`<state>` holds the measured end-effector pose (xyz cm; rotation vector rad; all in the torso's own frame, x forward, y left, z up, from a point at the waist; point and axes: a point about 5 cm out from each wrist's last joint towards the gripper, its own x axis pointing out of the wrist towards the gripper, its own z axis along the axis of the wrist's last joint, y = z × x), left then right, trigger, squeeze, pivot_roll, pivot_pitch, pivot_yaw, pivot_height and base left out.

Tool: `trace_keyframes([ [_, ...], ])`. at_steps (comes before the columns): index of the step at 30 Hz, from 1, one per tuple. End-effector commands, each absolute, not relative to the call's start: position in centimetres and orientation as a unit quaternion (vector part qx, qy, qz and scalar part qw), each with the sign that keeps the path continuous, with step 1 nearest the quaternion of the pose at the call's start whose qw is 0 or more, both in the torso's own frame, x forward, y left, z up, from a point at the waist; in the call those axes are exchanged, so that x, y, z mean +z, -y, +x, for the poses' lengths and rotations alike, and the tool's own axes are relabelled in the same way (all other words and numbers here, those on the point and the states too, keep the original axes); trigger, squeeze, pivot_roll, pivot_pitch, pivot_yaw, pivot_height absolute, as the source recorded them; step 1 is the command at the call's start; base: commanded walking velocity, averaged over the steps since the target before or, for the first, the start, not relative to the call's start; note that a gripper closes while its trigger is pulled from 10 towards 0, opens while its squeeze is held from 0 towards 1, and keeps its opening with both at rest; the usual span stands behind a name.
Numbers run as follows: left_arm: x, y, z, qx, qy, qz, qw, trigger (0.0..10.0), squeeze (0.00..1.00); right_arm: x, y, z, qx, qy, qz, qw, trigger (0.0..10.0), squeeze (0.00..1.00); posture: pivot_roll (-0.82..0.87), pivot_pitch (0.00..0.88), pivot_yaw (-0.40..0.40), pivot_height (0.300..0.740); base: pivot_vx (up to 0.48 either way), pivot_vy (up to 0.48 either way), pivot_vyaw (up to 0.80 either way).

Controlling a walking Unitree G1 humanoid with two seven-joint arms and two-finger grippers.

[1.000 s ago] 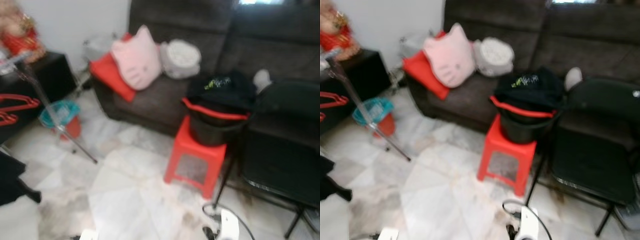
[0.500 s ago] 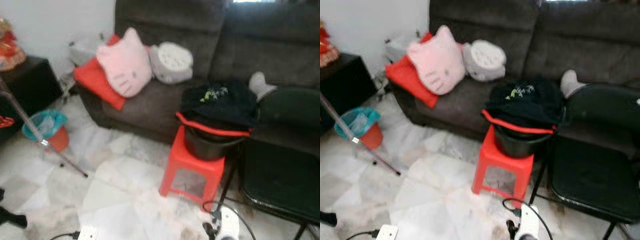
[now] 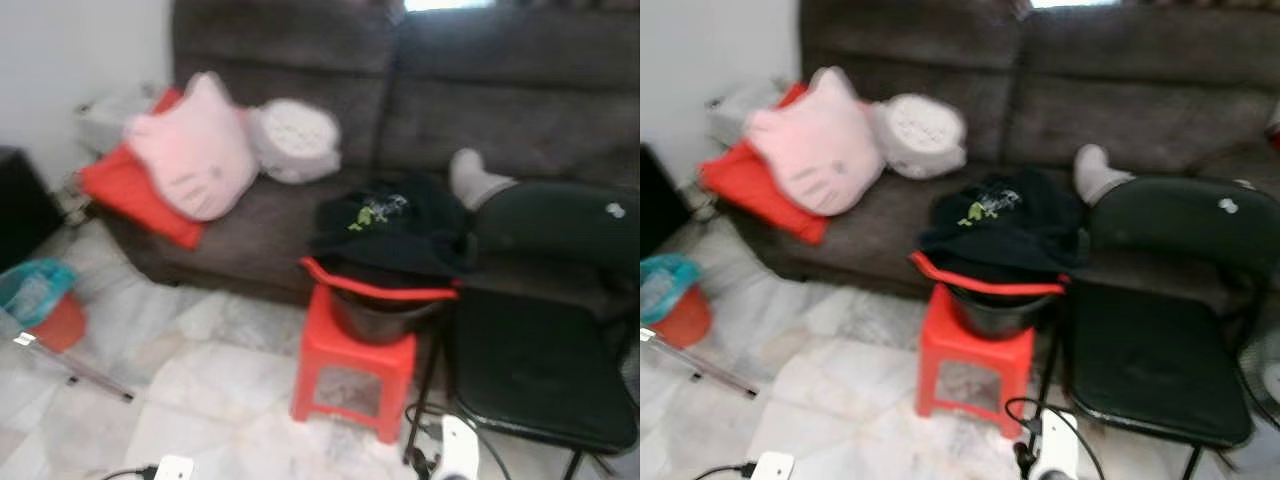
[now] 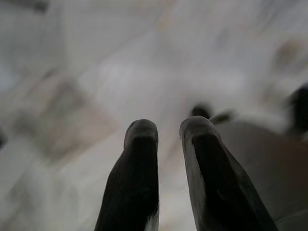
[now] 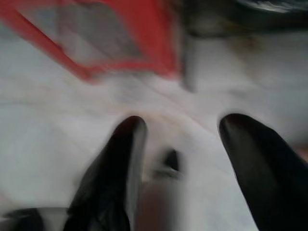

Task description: Hang hanger

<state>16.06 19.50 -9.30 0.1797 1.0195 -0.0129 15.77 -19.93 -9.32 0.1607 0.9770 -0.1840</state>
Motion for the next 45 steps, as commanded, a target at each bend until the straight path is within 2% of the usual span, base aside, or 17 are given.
trace_keyframes([
  [1,-9.5,-20.8,15.0,0.006,-0.502,0.093,0.86,10.0,0.0,-8.8,18.7,17.2,-0.076,-0.449,0.084,0.886,10.0,0.0,0.01,0.0,-0.001,0.74,0.27,0.0,0.0],
  [15,-9.5,-20.6,15.1,-0.001,-0.499,0.092,0.862,10.0,0.0,-8.4,19.0,17.8,-0.075,-0.414,0.059,0.905,10.0,0.0,-0.01,0.0,-0.002,0.74,0.0,0.0,0.0],
  [27,-9.5,-20.6,15.1,0.004,-0.497,0.093,0.863,10.0,0.0,-6.9,19.5,18.9,-0.062,-0.326,-0.042,0.942,10.0,0.0,-0.05,0.0,-0.031,0.74,0.0,0.0,0.0],
  [29,-9.5,-20.6,15.0,0.004,-0.498,0.092,0.862,10.0,0.0,-4.4,20.5,21.4,-0.067,-0.227,-0.064,0.969,10.0,0.0,-0.06,0.0,-0.033,0.74,0.0,0.0,0.0],
  [30,-9.6,-20.6,15.0,0.003,-0.498,0.094,0.862,10.0,0.0,-0.1,21.4,23.1,-0.065,-0.106,-0.087,0.988,10.0,0.0,-0.06,0.0,-0.034,0.74,0.0,0.0,0.0],
  [31,-9.6,-20.6,14.9,0.003,-0.499,0.095,0.862,10.0,0.0,1.1,21.5,23.2,-0.064,-0.077,-0.092,0.991,10.0,0.0,-0.06,0.0,-0.034,0.74,0.0,0.0,0.0],
  [40,-9.6,-20.6,14.9,0.001,-0.499,0.1,0.861,10.0,0.0,4.8,21.4,21.5,-0.075,-0.008,-0.12,0.99,10.0,0.0,-0.08,0.0,-0.032,0.74,0.0,0.0,0.0],
  [45,-9.6,-20.6,14.9,0.0,-0.499,0.102,0.86,10.0,0.0,7.0,21.5,20.9,-0.029,-0.008,-0.2,0.979,10.0,0.0,-0.09,0.0,-0.025,0.74,0.0,0.0,0.0],
])
